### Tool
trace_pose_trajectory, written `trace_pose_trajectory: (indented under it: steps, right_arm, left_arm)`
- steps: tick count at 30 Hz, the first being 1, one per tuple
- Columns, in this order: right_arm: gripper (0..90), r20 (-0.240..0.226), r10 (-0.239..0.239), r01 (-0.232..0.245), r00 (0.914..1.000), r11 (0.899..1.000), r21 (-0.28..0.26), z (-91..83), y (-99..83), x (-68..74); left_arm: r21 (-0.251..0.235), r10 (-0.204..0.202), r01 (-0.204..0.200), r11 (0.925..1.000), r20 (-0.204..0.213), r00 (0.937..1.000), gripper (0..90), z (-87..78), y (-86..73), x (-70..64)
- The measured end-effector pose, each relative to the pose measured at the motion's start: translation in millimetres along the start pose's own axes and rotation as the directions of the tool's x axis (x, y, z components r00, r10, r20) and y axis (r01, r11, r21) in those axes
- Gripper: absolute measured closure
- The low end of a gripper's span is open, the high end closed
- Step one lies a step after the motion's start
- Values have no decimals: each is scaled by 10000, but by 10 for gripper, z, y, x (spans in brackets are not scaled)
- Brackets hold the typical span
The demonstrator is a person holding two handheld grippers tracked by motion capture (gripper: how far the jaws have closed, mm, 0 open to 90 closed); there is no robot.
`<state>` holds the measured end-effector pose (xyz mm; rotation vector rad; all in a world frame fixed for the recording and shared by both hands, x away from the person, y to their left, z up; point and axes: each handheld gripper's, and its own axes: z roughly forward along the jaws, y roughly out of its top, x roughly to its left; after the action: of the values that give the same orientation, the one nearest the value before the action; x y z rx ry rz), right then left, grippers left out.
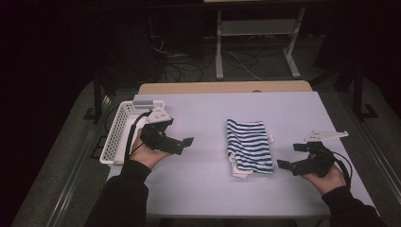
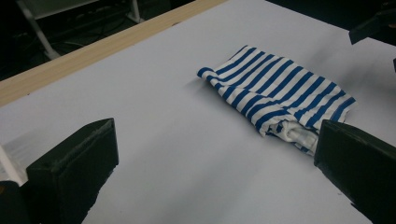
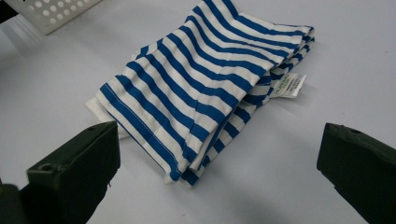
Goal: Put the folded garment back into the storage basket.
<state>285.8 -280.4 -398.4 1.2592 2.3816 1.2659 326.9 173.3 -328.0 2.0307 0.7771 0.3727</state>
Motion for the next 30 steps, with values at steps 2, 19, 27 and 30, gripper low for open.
trace_pose_trajectory:
  steps: [2, 19, 27, 30]
  right_arm:
    - [0, -25, -53, 53, 10000, 10000, 77, 27, 4, 12]
    - [0, -258, -158, 172, 9995, 9983, 552, 198, 14, 68]
    - [0, -360, -58, 84, 9993, 9975, 699, 246, 8, 66]
    - [0, -418, -6, 39, 9991, 9968, 798, 259, 6, 64]
  left_arm:
    - [9, -29, 29, 10000, 29, 10000, 0, 35, 23, 4]
    - [454, -55, 37, 9990, 407, 9992, 0, 457, 195, 9]
    - [669, -68, 28, 9978, 593, 9982, 0, 609, 227, 1]
    - [682, -184, 140, 9976, 645, 9977, 0, 669, 242, 15]
